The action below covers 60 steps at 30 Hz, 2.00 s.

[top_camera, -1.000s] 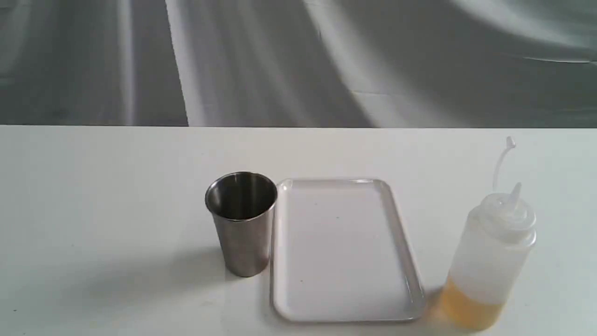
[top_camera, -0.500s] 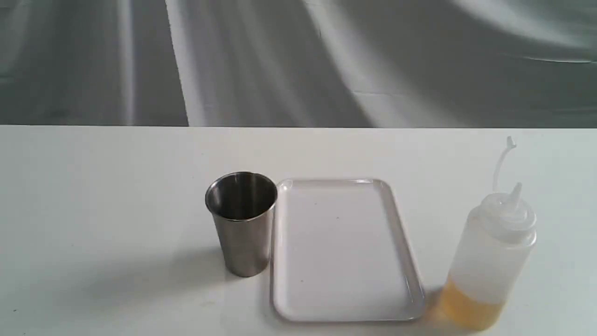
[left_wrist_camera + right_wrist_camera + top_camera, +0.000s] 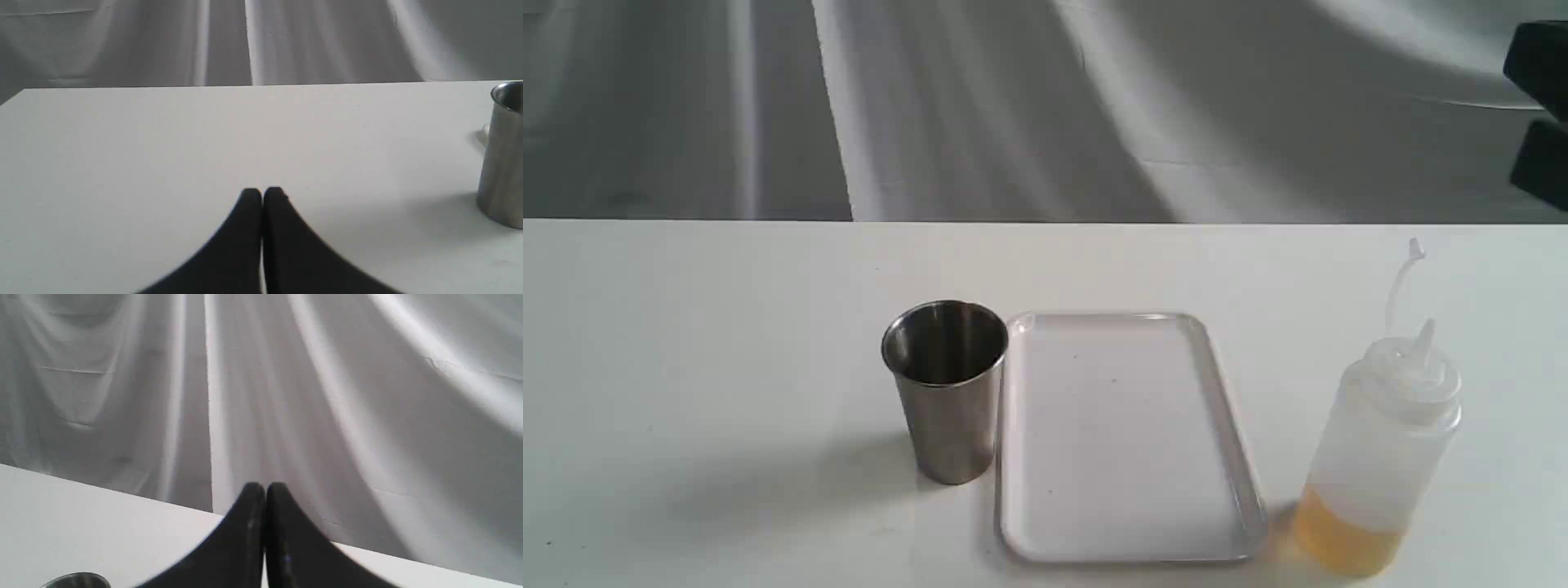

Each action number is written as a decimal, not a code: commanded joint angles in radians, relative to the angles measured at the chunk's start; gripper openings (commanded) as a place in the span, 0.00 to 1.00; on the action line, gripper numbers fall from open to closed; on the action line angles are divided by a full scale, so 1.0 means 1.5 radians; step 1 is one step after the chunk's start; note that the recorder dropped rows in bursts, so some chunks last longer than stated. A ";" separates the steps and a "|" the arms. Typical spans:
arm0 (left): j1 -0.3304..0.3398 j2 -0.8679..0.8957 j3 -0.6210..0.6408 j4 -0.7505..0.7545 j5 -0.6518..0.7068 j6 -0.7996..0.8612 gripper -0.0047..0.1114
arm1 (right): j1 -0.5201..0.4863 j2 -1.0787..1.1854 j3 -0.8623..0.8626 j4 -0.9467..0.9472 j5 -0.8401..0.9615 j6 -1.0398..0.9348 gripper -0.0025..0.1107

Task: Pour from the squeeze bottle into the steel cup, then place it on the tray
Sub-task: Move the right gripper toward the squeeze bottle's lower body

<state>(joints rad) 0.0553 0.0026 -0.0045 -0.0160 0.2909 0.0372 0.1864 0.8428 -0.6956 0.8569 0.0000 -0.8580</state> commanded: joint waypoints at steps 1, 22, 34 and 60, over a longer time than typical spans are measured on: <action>-0.005 -0.002 0.003 -0.001 -0.005 0.000 0.04 | 0.010 -0.001 0.005 -0.006 -0.018 -0.006 0.02; -0.005 -0.002 0.003 -0.001 -0.005 -0.001 0.04 | 0.010 -0.017 0.196 0.029 -0.129 0.014 0.02; -0.005 -0.002 0.003 -0.001 -0.005 -0.004 0.04 | 0.010 -0.017 0.196 0.033 -0.087 0.017 0.02; -0.005 -0.002 0.003 -0.001 -0.005 -0.003 0.04 | 0.010 -0.070 0.361 -0.302 -0.206 0.433 0.08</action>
<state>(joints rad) 0.0553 0.0026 -0.0045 -0.0160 0.2909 0.0372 0.1971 0.7394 -0.1578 0.3993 -0.2927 -0.2107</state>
